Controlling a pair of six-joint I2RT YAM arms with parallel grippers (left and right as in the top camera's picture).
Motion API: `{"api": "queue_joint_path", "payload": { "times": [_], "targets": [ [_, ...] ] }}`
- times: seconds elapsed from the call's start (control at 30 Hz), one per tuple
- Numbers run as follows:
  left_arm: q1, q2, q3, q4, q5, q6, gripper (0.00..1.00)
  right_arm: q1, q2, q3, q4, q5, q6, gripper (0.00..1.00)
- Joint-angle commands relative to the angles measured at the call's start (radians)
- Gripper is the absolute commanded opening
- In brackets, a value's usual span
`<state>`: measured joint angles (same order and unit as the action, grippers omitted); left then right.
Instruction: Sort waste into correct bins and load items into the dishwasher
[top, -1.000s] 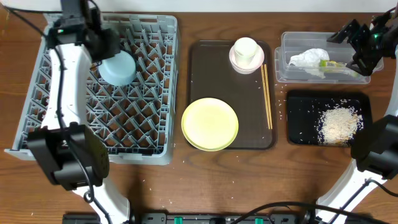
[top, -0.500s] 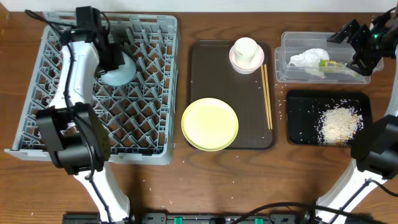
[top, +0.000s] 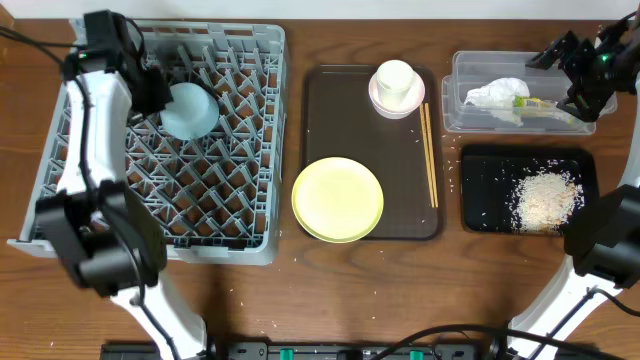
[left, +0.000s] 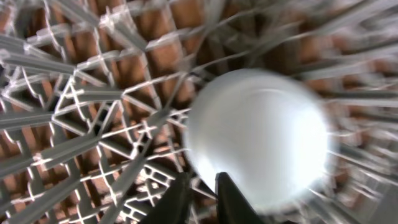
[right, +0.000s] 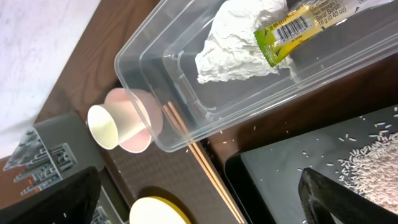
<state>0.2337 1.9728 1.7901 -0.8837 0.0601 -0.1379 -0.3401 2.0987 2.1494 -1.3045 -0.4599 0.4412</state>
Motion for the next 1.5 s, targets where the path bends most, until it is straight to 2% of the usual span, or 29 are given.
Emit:
{"api": "queue_joint_path", "payload": {
  "times": [0.0, 0.03, 0.07, 0.1, 0.13, 0.23, 0.4, 0.5, 0.53, 0.7, 0.9, 1.07, 1.17, 1.3, 1.4, 1.47],
  "targets": [
    [-0.001, -0.151, 0.023, 0.006, 0.184, -0.018, 0.43, -0.006, -0.029, 0.004, 0.0, -0.008, 0.011, 0.99],
    [-0.001, -0.177, 0.023, 0.013, 0.257, -0.018, 0.61, -0.006, -0.029, 0.004, 0.0, -0.008, 0.011, 0.99],
    [-0.001, -0.201, 0.023, 0.023, 0.331, -0.018, 0.7, -0.006, -0.029, 0.004, 0.0, -0.008, 0.011, 0.99],
    [-0.001, -0.226, 0.023, 0.036, 0.416, -0.018, 0.77, -0.006, -0.029, 0.004, 0.0, -0.008, 0.011, 0.99],
    [-0.001, -0.247, 0.023, 0.049, 0.492, -0.018, 0.79, -0.006, -0.029, 0.004, 0.0, -0.008, 0.011, 0.99],
    [-0.002, -0.285, 0.023, 0.068, 0.626, -0.018, 0.81, -0.006, -0.029, 0.004, 0.0, -0.008, 0.011, 0.99],
    [-0.013, -0.303, 0.023, 0.061, 0.76, -0.018, 0.84, -0.006, -0.029, 0.004, 0.0, -0.007, 0.011, 0.99],
    [-0.032, -0.301, 0.018, 0.043, 0.767, -0.018, 0.85, -0.006, -0.029, 0.004, 0.002, -0.008, 0.011, 0.99],
    [-0.037, -0.301, 0.018, 0.035, 0.766, -0.018, 0.88, -0.006, -0.029, 0.004, 0.002, -0.008, 0.011, 0.99],
    [-0.055, -0.301, 0.018, 0.013, 0.766, -0.018, 0.89, -0.006, -0.029, 0.004, -0.005, -0.028, 0.039, 0.99],
    [-0.065, -0.301, 0.018, 0.016, 0.767, -0.04, 0.9, -0.002, -0.029, 0.004, -0.01, -0.225, 0.074, 0.99],
    [-0.125, -0.3, 0.018, 0.018, 0.766, -0.047, 0.9, 0.025, -0.029, 0.004, -0.009, -0.225, 0.084, 0.99],
    [-0.182, -0.3, 0.018, 0.013, 0.735, 0.016, 0.9, 0.034, -0.029, 0.004, -0.008, -0.163, 0.082, 0.99],
    [-0.259, -0.3, 0.018, 0.002, 0.521, 0.017, 0.89, 0.032, -0.029, 0.004, -0.005, -0.024, 0.135, 0.99],
    [-0.298, -0.3, 0.018, -0.028, 0.282, 0.004, 0.9, 0.033, -0.029, 0.004, -0.027, -0.111, 0.111, 0.99],
    [-0.306, -0.3, 0.018, -0.06, 0.12, -0.012, 0.89, 0.039, -0.029, 0.004, -0.003, -0.256, -0.008, 0.99]
  ]
}}
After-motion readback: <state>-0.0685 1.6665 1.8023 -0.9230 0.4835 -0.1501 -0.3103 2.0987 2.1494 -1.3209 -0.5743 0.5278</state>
